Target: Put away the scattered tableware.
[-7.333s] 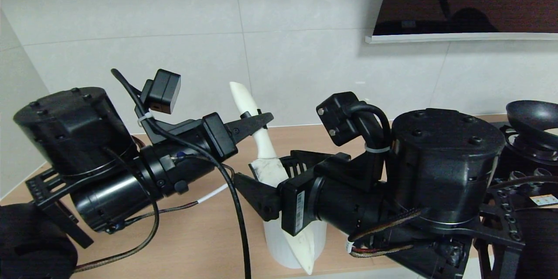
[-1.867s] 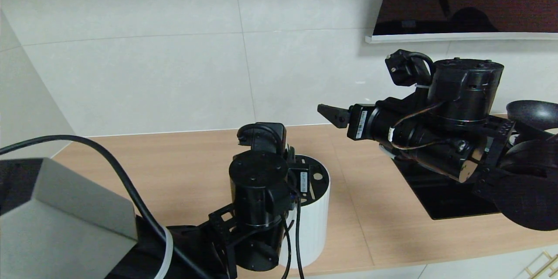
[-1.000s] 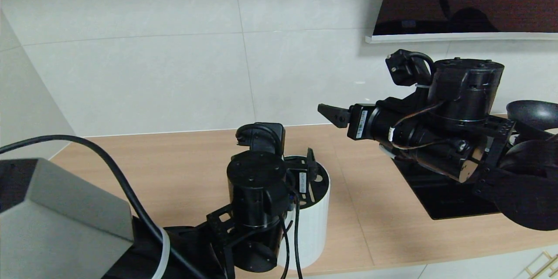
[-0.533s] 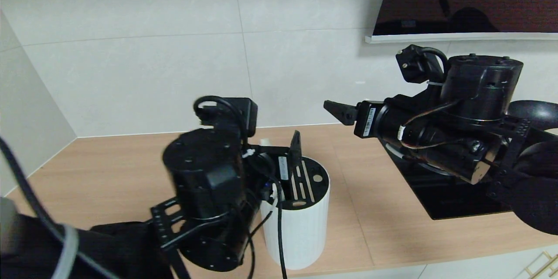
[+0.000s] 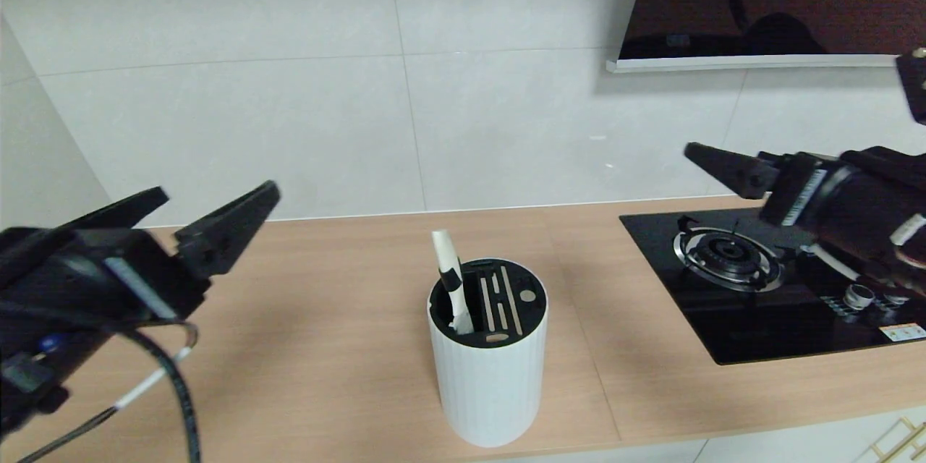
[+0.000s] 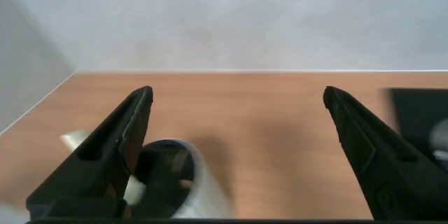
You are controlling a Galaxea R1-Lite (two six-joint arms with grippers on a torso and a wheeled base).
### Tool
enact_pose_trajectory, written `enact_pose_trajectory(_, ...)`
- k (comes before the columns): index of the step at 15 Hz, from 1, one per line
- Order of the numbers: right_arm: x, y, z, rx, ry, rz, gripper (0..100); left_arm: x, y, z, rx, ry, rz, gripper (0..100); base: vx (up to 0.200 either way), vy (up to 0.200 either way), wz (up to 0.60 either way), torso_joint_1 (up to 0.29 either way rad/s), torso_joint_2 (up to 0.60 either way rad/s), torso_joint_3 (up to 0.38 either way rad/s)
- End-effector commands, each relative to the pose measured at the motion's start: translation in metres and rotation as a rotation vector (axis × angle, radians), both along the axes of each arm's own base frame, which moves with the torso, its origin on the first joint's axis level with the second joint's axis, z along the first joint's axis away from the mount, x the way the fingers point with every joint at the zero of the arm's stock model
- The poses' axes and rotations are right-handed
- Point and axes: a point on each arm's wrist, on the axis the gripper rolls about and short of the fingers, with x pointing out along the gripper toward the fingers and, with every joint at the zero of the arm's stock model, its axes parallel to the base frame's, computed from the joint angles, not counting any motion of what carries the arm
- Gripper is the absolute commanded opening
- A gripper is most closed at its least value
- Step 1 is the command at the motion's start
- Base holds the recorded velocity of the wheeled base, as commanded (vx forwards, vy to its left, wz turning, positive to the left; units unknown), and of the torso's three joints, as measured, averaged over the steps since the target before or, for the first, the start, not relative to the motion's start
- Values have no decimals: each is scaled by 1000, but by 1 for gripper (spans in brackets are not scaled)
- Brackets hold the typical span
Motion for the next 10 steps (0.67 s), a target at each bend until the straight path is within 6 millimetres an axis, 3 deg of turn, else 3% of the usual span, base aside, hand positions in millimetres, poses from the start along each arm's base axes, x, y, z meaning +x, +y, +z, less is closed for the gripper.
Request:
enact_pose_trajectory(1, -54, -53, -3, 11, -93, -140, 100, -55, 54, -11, -23, -52, 86, 100, 0, 0, 0, 0, 0, 0)
enact_pose_trajectory(4, -96, -81, -11, -87, -197, -273, 100, -100, 81, -29, 7, -24, 140, 100, 0, 0, 0, 0, 0, 0)
enact_pose_trajectory(5, -123, -91, -22, -112, -230, -327, 100, -124, 90, -35, 20, -29, 165, 100, 0, 0, 0, 0, 0, 0)
enact_pose_trajectory(6, -143, -97, -27, -122, -237, -359, 100, -137, 93, -41, 76, -26, 217, 100, 0, 0, 0, 0, 0, 0)
enact_pose_trajectory(7, -147, -98, -28, -123, -237, -365, 100, -140, 94, -42, 90, -29, 229, 100, 0, 0, 0, 0, 0, 0)
enact_pose_trajectory(8, -179, -105, -35, -121, -258, -423, 100, -158, 96, -49, 174, -82, 313, 100, 0, 0, 0, 0, 0, 0)
enact_pose_trajectory(10, -211, -107, -40, -112, -336, -495, 100, -172, 95, -52, 188, -140, 381, 100, 0, 0, 0, 0, 0, 0)
